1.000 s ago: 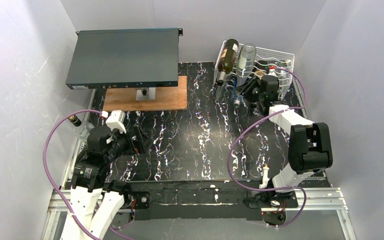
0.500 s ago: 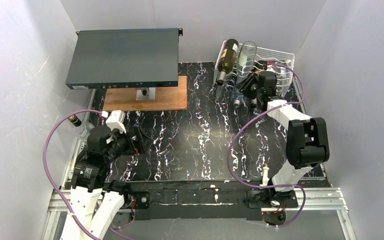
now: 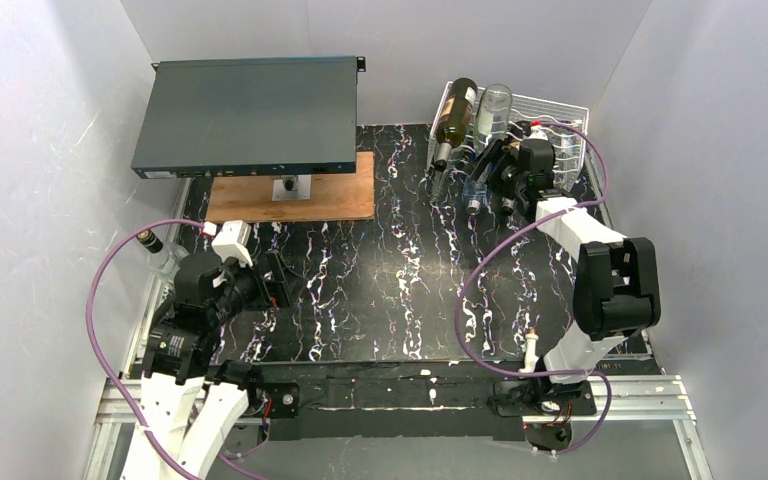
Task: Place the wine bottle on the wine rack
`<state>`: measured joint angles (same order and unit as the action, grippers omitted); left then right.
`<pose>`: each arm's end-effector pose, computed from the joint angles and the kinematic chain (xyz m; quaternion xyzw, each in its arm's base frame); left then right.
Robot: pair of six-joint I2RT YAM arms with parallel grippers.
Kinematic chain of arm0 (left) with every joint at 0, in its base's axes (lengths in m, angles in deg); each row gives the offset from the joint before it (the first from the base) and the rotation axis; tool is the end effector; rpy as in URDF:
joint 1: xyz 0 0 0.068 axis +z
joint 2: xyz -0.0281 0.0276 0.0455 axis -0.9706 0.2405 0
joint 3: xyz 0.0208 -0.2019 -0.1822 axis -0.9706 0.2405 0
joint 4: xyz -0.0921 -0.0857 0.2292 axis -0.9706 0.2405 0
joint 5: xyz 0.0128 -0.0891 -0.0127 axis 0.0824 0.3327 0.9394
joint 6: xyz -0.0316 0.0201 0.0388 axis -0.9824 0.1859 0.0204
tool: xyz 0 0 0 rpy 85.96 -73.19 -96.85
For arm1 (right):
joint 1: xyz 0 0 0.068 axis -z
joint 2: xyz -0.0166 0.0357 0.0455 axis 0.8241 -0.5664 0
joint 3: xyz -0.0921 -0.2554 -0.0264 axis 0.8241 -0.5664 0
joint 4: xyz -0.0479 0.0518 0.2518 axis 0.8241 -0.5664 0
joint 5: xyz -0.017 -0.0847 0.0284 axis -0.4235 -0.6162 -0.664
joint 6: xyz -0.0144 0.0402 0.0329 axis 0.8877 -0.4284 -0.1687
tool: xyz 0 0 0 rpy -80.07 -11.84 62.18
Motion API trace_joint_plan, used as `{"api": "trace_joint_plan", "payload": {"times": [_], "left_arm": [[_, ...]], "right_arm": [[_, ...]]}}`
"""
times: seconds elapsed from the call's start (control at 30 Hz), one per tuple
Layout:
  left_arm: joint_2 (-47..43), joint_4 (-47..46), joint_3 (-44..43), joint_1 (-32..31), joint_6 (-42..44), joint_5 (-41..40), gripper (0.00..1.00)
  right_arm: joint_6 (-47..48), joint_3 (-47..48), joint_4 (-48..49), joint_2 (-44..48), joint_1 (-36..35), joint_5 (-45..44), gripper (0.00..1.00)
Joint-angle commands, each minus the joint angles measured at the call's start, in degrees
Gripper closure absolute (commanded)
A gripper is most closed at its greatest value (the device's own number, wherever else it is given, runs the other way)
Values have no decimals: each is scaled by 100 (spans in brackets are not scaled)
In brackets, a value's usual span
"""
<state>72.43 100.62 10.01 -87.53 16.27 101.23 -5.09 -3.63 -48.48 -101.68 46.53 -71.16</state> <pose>0.0980 -0.0289 0.3326 0.0046 0.8306 -0.2527 0.4963 0.3821 0.0639 0.2533 0.1622 0.8134 0.2494 0.4999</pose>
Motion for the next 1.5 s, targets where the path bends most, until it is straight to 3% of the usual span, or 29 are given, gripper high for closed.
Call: {"api": "trace_joint_plan", "payload": {"times": [0.0, 0.3, 0.5, 0.63, 1.0, 1.37, 1.47], "left_arm": [[-14, -23, 16, -7, 74, 84, 1], [2, -54, 23, -7, 91, 189, 1], [-30, -54, 27, -7, 91, 174, 1], [-62, -54, 31, -8, 74, 106, 1], [36, 39, -10, -7, 30, -178, 1], [-18, 392, -301, -8, -76, -1093, 1], [386, 925, -989, -6, -142, -2151, 1]], "right_arm": [[431, 83, -297, 637, 11, 223, 11], [1010, -621, -1319, 2022, -272, 42, 5], [1131, -1438, -1709, 2915, -976, -463, 4], [967, -1981, -1449, 3317, -1646, -828, 4], [1965, -2011, -1256, 2525, -3179, -1290, 4], [2509, -2315, -830, 2644, -3327, -1014, 2], [2597, -2413, -780, 2863, -3324, -982, 2]]}}
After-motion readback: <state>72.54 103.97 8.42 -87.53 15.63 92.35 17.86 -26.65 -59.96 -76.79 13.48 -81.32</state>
